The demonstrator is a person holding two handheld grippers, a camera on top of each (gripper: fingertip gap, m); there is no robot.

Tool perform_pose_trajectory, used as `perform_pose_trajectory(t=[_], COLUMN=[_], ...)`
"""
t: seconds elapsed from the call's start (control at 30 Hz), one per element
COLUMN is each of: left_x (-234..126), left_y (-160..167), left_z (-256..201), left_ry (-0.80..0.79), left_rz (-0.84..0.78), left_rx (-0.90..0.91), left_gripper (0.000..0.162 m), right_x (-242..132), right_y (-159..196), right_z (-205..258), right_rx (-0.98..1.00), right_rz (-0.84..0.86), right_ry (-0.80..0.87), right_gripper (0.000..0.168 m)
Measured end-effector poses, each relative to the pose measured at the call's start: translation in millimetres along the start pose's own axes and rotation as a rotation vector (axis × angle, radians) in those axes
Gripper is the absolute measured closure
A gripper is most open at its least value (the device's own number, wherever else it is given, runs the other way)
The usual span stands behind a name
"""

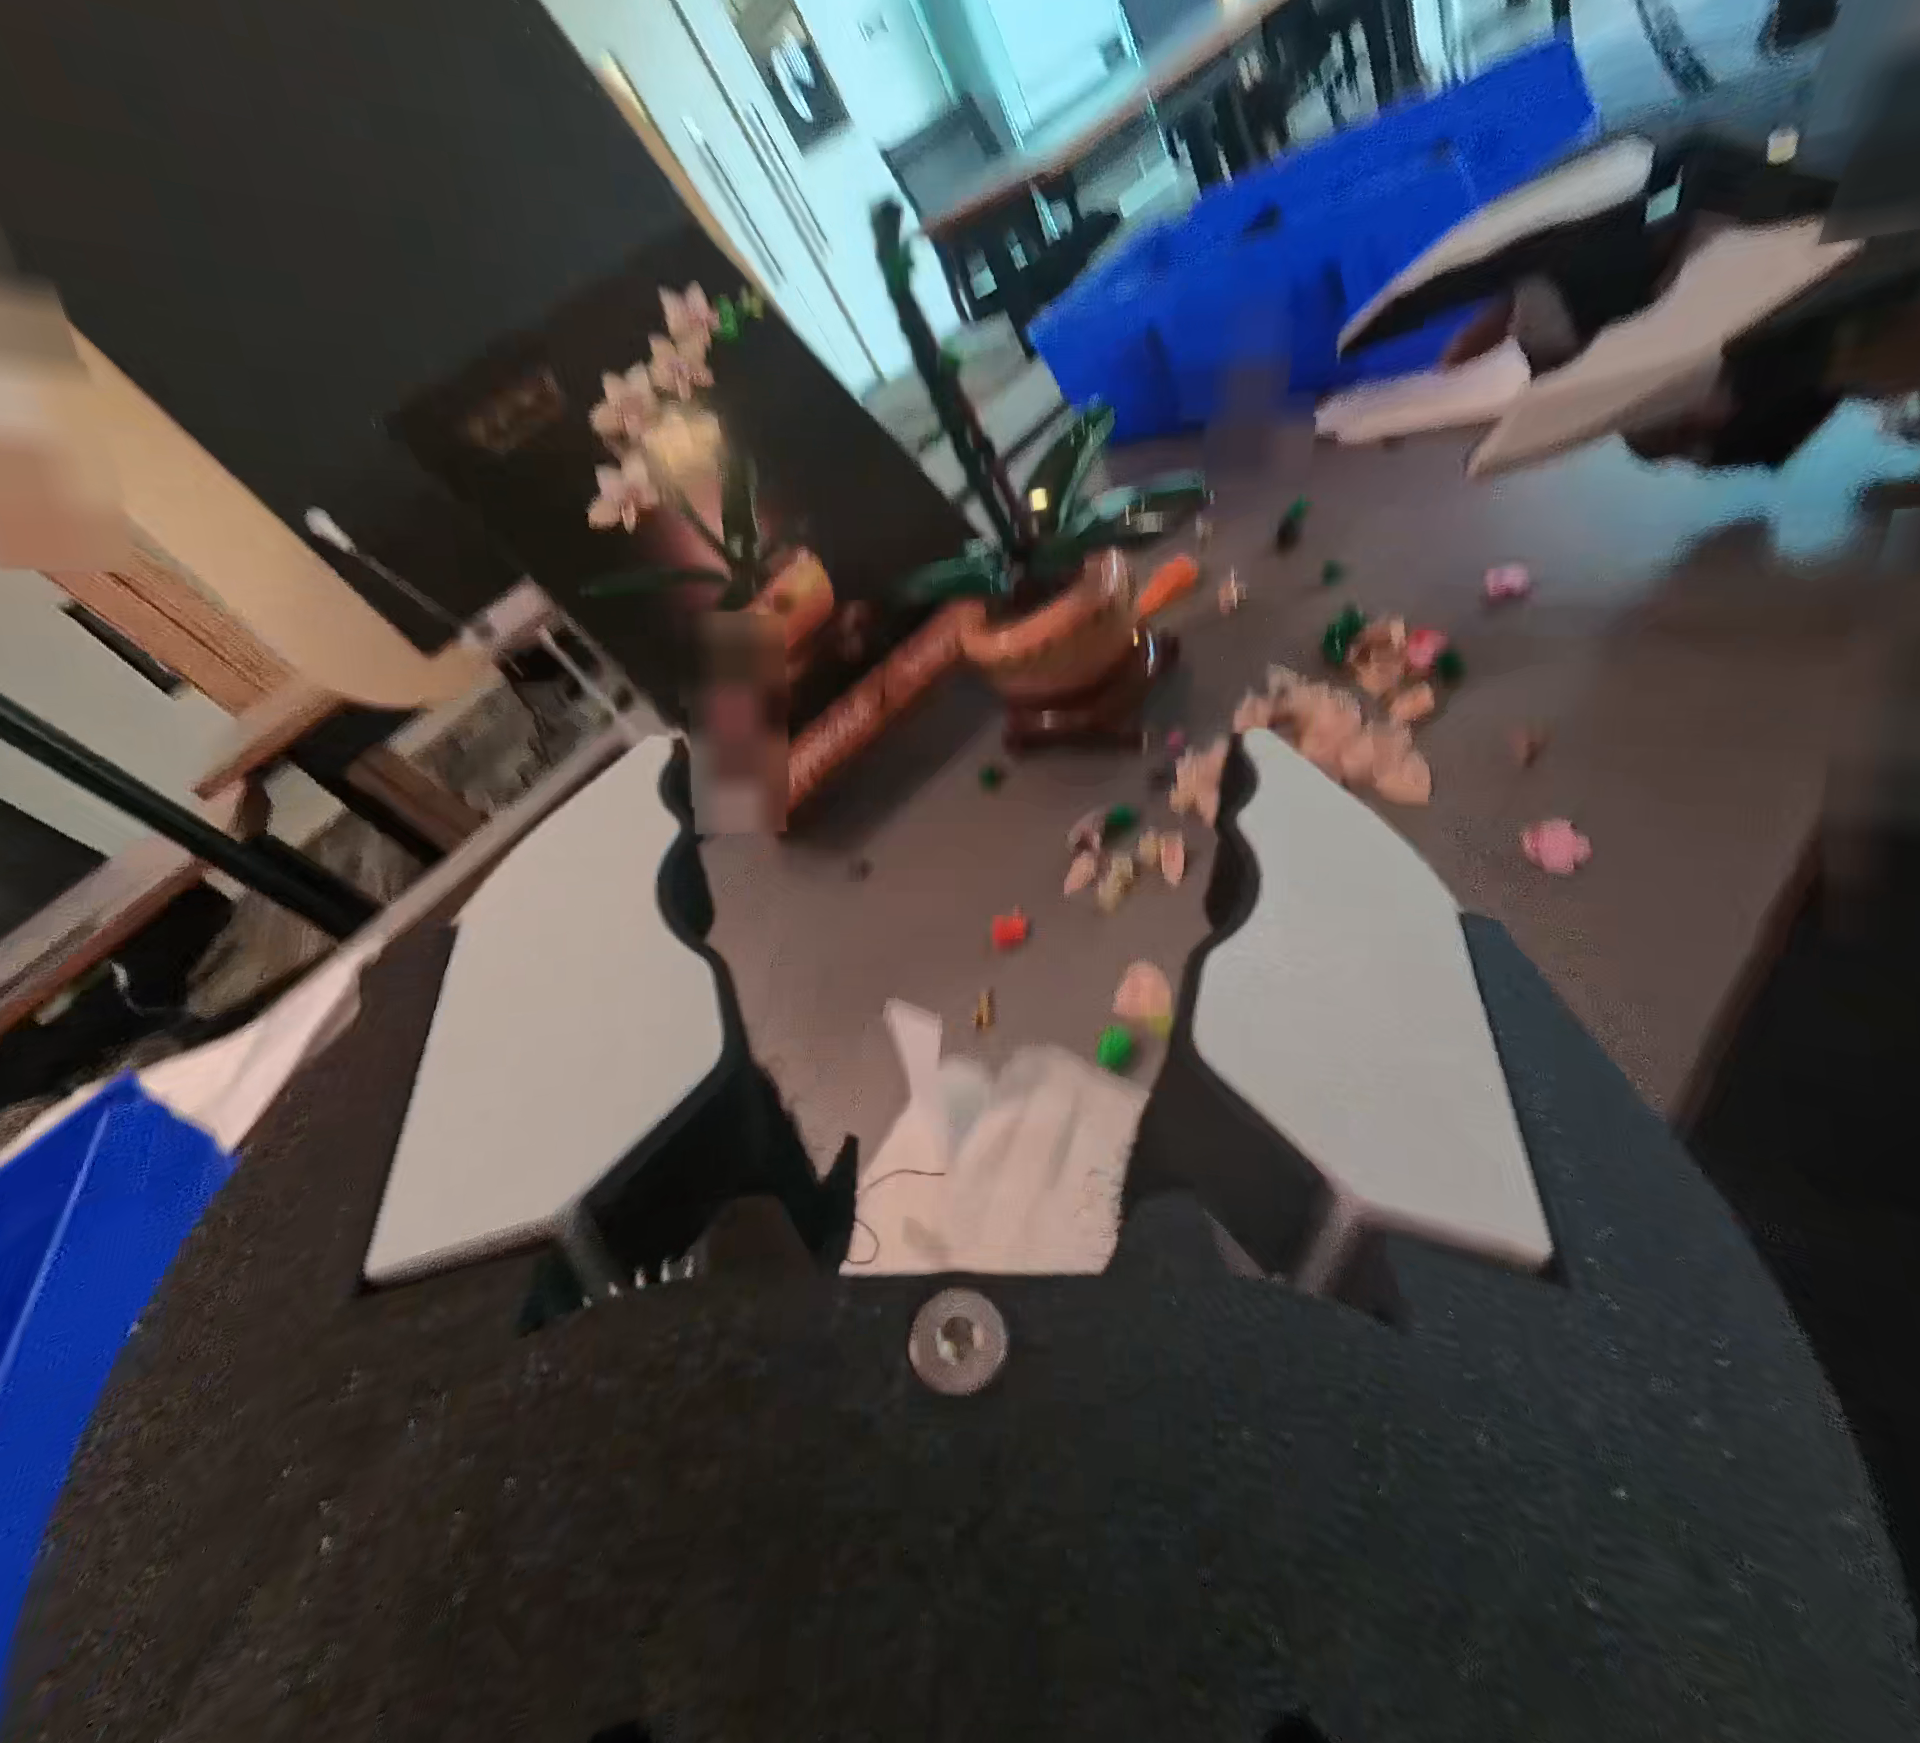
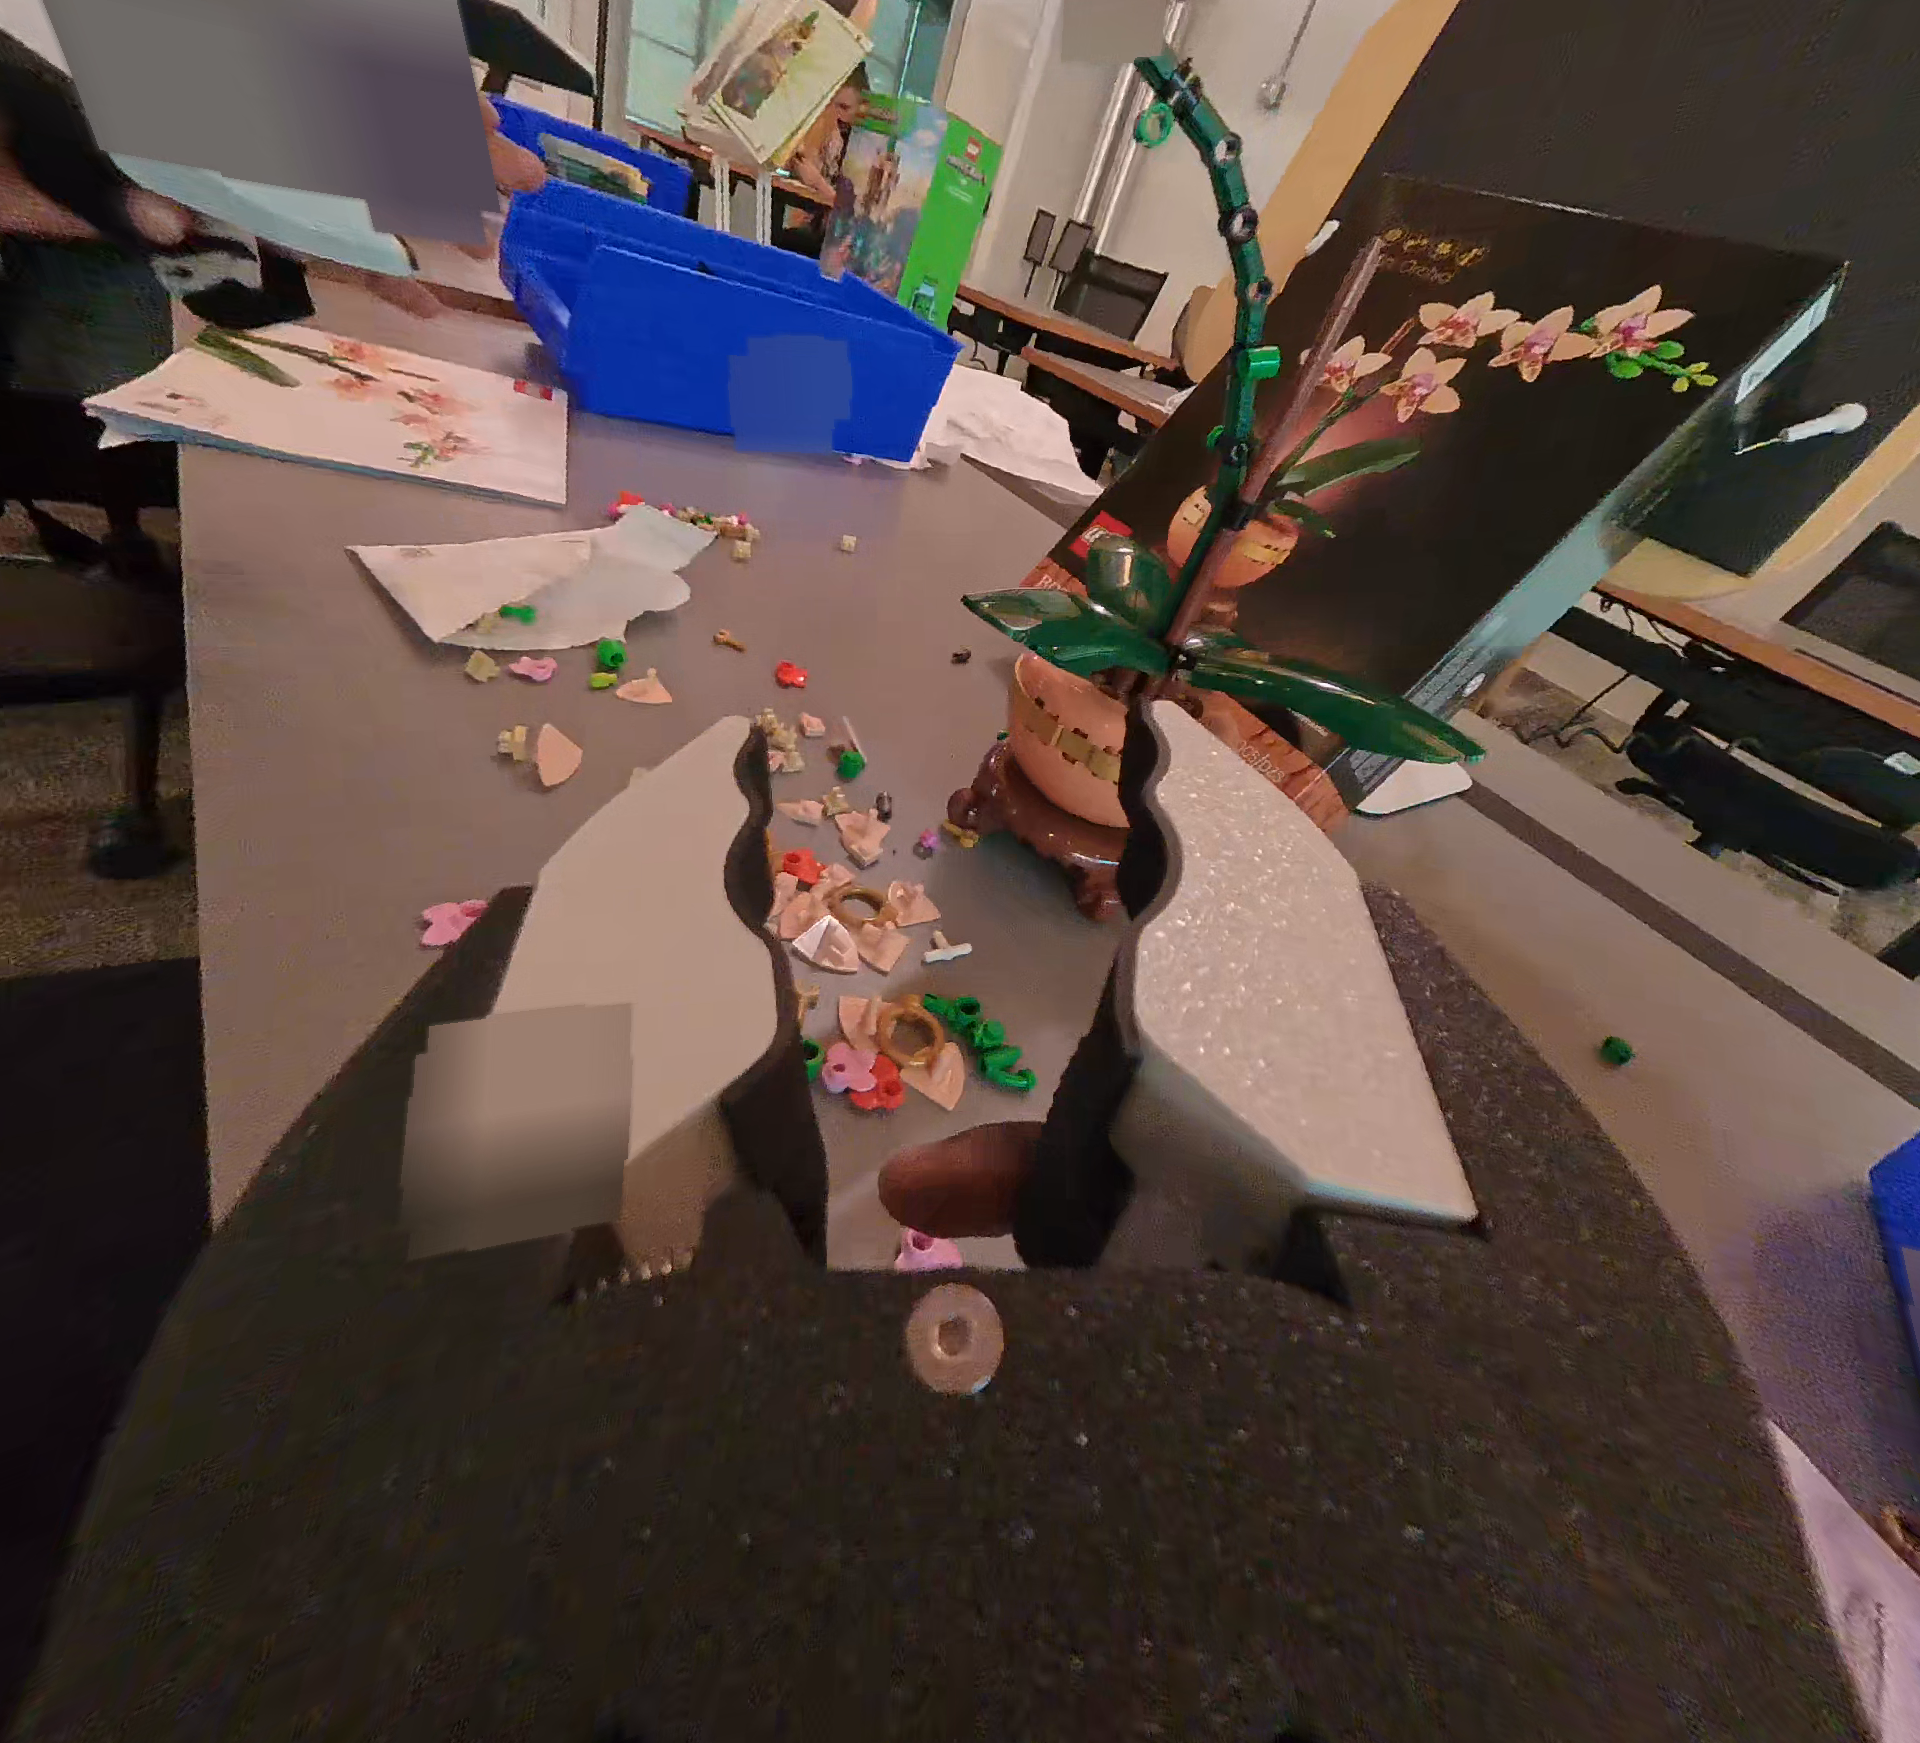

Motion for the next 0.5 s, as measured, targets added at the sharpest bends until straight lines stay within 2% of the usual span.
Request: perform_pose_trajectory(t=[0.07,0.2,0.37,0.43,0.5], left_x=[-19.0,-33.5,-30.4,-31.4,-33.3], left_y=[21.6,57.9,110.0,122.5,132.3], left_z=[11.8,0.9,-19.2,-23.2,-26.3], left_ry=[0.067,0.154,0.083,0.061,0.056], left_rz=[0.122,0.228,0.435,0.49,0.529], left_rx=[-0.03,-0.077,-0.038,-0.035,-0.06], left_gripper=[0.056,0.073,0.085,0.091,0.097], right_x=[3.4,20.4,63.5,86.0,110.4], right_y=[0.9,5.6,-2.2,-2.8,2.6], right_z=[10.6,54.5,120.7,136.1,137.1], right_rx=[0.014,0.057,0.299,0.344,0.31], right_rz=[0.053,0.243,0.405,0.491,0.582], right_ry=[-0.054,-0.265,-0.524,-0.579,-0.563], right_gripper=[0.109,0.108,0.124,0.129,0.13])
Point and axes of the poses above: each gripper's, where its closed fingertips meet, x out along the fingers, y out of its underside, z = x × y across the jaws, the point moved 2 cm from there along -x, back along the fingers, and after that the axes turned 5 degrees about z, right-handed, at the moved point
